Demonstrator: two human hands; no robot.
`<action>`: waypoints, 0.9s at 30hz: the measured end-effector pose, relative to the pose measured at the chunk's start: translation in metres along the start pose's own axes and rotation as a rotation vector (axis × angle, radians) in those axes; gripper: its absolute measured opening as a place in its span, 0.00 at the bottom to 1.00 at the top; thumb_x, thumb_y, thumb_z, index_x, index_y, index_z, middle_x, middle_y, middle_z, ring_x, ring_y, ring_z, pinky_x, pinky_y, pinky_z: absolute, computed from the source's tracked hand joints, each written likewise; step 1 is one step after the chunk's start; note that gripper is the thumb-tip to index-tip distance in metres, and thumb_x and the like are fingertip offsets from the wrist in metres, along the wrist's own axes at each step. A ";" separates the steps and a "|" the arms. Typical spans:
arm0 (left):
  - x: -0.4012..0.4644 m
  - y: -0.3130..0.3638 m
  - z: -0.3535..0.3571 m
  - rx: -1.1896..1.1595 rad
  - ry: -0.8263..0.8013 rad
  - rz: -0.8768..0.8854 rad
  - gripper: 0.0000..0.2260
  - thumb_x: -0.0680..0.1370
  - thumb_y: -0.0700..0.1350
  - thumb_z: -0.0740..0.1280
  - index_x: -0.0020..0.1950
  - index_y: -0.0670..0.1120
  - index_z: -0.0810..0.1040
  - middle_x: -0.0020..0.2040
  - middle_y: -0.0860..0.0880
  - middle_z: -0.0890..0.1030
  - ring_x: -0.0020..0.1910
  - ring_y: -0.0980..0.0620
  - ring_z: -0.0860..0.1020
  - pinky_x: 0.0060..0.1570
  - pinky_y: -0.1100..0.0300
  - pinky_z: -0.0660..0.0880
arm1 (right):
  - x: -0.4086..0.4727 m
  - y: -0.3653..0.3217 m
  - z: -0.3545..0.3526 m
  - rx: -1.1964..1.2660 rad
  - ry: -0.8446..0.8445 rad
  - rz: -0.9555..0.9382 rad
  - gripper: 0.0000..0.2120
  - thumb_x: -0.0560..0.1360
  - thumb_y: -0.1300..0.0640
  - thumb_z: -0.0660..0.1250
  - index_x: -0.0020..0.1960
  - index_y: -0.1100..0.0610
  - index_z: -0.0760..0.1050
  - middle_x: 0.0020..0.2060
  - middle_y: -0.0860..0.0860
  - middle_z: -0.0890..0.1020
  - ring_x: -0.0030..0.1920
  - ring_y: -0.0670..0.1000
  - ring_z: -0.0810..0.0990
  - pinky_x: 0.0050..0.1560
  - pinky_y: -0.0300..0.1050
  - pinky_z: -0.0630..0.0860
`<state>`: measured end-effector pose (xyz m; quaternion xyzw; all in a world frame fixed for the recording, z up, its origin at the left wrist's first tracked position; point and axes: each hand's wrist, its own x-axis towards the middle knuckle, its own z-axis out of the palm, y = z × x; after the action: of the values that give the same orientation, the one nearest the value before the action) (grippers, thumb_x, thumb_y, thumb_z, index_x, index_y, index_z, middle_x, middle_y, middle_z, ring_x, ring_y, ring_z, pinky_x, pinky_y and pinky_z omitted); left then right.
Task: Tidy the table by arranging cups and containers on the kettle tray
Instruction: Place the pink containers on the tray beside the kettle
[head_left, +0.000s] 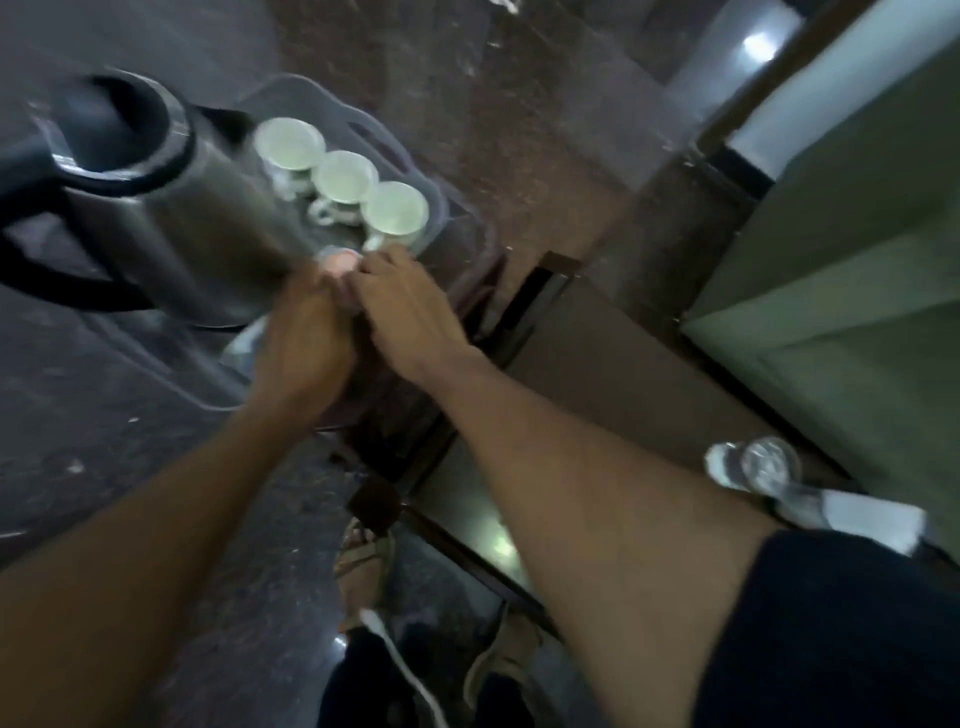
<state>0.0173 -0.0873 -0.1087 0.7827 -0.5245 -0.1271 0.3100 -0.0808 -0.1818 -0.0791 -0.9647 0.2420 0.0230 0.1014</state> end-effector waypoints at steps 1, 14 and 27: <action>-0.001 -0.003 0.003 0.058 0.014 0.008 0.14 0.82 0.39 0.59 0.64 0.39 0.80 0.61 0.35 0.82 0.61 0.37 0.78 0.64 0.47 0.71 | -0.004 0.001 -0.001 -0.018 -0.002 -0.003 0.20 0.77 0.59 0.62 0.68 0.51 0.74 0.66 0.48 0.77 0.69 0.53 0.71 0.68 0.43 0.65; -0.055 0.201 0.120 0.131 -0.096 0.175 0.16 0.77 0.43 0.64 0.65 0.47 0.73 0.63 0.42 0.76 0.60 0.37 0.75 0.57 0.41 0.72 | -0.334 0.123 0.053 0.285 0.072 0.853 0.27 0.68 0.70 0.66 0.67 0.62 0.77 0.62 0.57 0.81 0.64 0.61 0.76 0.69 0.47 0.68; -0.273 0.349 0.294 0.244 -1.011 0.339 0.36 0.73 0.43 0.71 0.80 0.50 0.64 0.73 0.47 0.70 0.70 0.42 0.74 0.65 0.46 0.67 | -0.617 0.131 0.101 0.429 -0.085 1.395 0.36 0.68 0.72 0.64 0.75 0.55 0.67 0.67 0.56 0.74 0.65 0.63 0.74 0.58 0.56 0.76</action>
<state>-0.5097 -0.0355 -0.1558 0.5590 -0.7377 -0.3742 -0.0578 -0.6858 0.0112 -0.1443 -0.5433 0.7953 0.0717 0.2593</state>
